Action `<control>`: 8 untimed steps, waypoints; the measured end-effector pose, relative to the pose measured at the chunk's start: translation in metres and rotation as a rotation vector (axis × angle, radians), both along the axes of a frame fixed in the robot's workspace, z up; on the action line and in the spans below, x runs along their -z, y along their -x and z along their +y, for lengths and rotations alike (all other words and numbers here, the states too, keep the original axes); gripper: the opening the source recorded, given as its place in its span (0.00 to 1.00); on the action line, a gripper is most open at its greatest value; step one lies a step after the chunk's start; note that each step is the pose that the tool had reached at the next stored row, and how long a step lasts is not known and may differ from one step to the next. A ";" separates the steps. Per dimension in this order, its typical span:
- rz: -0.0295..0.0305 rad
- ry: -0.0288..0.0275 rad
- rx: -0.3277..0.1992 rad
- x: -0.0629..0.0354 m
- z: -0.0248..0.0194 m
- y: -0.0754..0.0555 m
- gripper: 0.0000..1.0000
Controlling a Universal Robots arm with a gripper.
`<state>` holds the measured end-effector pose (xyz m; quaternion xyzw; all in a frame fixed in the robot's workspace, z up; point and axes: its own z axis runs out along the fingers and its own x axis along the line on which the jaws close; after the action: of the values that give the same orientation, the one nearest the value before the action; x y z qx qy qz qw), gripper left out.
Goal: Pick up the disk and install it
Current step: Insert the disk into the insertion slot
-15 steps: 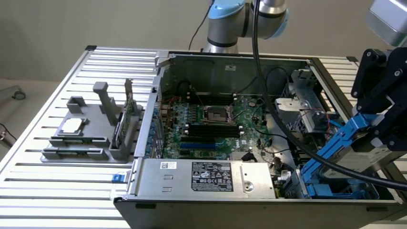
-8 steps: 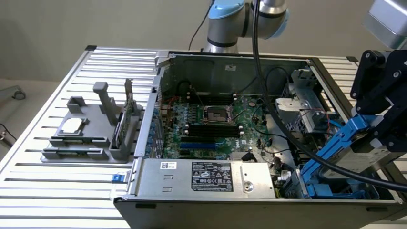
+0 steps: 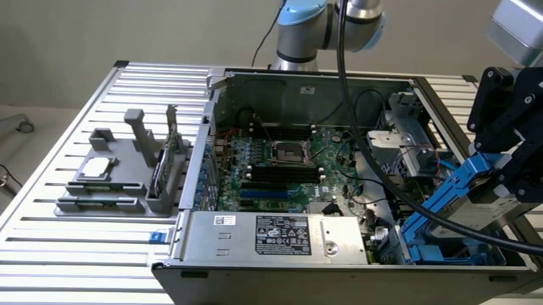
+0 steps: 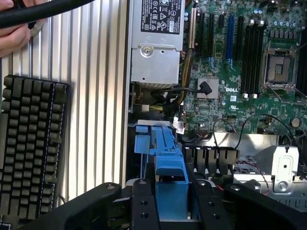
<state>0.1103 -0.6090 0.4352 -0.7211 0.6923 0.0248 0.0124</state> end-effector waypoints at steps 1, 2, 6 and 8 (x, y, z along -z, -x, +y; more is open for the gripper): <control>0.0000 0.0000 0.000 0.0000 0.0000 0.000 0.33; 0.0000 -0.0001 0.000 0.0000 0.0001 0.000 0.33; -0.0001 -0.0019 0.000 -0.0001 0.0002 0.000 0.33; -0.0001 -0.0056 0.000 0.0000 0.0002 0.000 0.33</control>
<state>0.1104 -0.6089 0.4352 -0.7211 0.6921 0.0267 0.0144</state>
